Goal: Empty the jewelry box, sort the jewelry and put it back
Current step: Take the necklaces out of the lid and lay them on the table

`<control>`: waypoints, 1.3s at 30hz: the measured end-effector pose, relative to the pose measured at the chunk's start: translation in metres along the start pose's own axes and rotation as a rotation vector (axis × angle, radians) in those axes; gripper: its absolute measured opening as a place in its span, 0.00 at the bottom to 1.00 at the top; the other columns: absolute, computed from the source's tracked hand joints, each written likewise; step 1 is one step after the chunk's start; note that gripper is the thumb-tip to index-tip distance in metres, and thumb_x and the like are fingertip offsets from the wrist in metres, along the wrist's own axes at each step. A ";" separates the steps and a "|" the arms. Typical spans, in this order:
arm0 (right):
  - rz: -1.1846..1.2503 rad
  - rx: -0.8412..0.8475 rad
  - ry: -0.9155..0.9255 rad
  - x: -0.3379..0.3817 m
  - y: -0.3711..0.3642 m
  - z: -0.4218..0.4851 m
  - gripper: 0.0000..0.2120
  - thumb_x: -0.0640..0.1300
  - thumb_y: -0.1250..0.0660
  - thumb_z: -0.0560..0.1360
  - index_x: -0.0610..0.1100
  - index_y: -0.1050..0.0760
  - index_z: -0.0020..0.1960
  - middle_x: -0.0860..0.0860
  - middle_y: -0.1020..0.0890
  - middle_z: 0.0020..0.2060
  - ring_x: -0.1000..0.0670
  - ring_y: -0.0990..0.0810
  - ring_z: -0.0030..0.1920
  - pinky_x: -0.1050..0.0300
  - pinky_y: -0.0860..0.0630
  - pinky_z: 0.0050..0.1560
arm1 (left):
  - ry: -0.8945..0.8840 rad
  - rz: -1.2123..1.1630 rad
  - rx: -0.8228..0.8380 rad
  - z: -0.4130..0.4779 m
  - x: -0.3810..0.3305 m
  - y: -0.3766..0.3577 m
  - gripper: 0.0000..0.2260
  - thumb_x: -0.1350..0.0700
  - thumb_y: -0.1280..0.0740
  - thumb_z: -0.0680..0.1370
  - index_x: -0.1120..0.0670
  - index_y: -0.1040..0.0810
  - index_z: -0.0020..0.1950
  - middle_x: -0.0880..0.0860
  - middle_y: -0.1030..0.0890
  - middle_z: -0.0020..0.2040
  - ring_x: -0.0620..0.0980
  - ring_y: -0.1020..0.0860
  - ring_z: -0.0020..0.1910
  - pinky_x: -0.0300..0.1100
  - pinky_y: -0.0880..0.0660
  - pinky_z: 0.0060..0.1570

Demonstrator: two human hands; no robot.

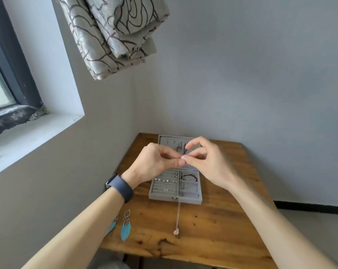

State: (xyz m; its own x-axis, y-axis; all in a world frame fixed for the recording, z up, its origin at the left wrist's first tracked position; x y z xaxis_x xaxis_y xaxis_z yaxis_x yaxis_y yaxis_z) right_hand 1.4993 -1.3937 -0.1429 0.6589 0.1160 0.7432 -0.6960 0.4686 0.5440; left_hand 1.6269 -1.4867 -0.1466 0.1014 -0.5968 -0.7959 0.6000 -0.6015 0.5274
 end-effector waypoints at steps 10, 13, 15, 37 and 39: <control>0.401 0.132 -0.235 -0.042 -0.068 -0.092 0.18 0.62 0.39 0.79 0.53 0.17 0.54 0.55 0.14 0.50 0.55 0.16 0.54 0.53 0.20 0.55 | 0.072 -0.330 0.123 -0.061 0.021 -0.044 0.07 0.53 0.25 0.76 0.55 0.13 0.49 0.55 0.13 0.44 0.54 0.15 0.46 0.41 0.19 0.48; 0.551 0.128 -0.325 -0.052 -0.090 -0.113 0.22 0.63 0.43 0.81 0.50 0.16 0.53 0.50 0.13 0.51 0.50 0.15 0.54 0.57 0.20 0.56 | 0.147 -0.399 0.067 -0.066 0.029 -0.047 0.06 0.52 0.25 0.75 0.54 0.13 0.46 0.55 0.14 0.43 0.52 0.16 0.43 0.42 0.19 0.47; 0.602 0.065 -0.348 -0.058 -0.096 -0.124 0.21 0.61 0.38 0.79 0.45 0.17 0.53 0.47 0.13 0.49 0.48 0.15 0.52 0.59 0.20 0.55 | 0.204 -0.458 0.038 -0.067 0.034 -0.050 0.06 0.52 0.25 0.75 0.54 0.14 0.46 0.55 0.14 0.43 0.52 0.16 0.43 0.46 0.19 0.51; 0.536 0.023 -0.607 -0.119 -0.129 -0.230 0.08 0.47 0.35 0.81 0.54 0.17 0.52 0.49 0.15 0.43 0.49 0.15 0.48 0.58 0.18 0.49 | 0.486 -0.710 -0.160 -0.060 0.116 -0.039 0.13 0.54 0.32 0.81 0.59 0.20 0.62 0.52 0.15 0.51 0.43 0.25 0.35 0.37 0.29 0.36; 0.535 0.000 -0.614 -0.121 -0.129 -0.235 0.08 0.46 0.35 0.81 0.54 0.17 0.54 0.51 0.14 0.44 0.49 0.15 0.48 0.61 0.19 0.47 | 0.546 -0.738 -0.181 -0.064 0.129 -0.042 0.13 0.55 0.32 0.81 0.59 0.21 0.63 0.51 0.15 0.51 0.44 0.26 0.36 0.37 0.30 0.36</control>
State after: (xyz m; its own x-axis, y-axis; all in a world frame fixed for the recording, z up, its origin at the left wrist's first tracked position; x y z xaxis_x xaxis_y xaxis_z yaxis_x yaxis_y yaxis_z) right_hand 1.5762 -1.2622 -0.3946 -0.0364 -0.1774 0.9835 -0.8725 0.4855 0.0552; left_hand 1.6656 -1.5044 -0.2904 -0.0231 0.2626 -0.9646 0.7709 -0.6097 -0.1845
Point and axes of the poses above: each hand's wrist, its own z-axis towards the middle knuckle, its own y-axis out of the back of the hand, x = y × z, the point moved 8 cm from there along z, towards the middle knuckle
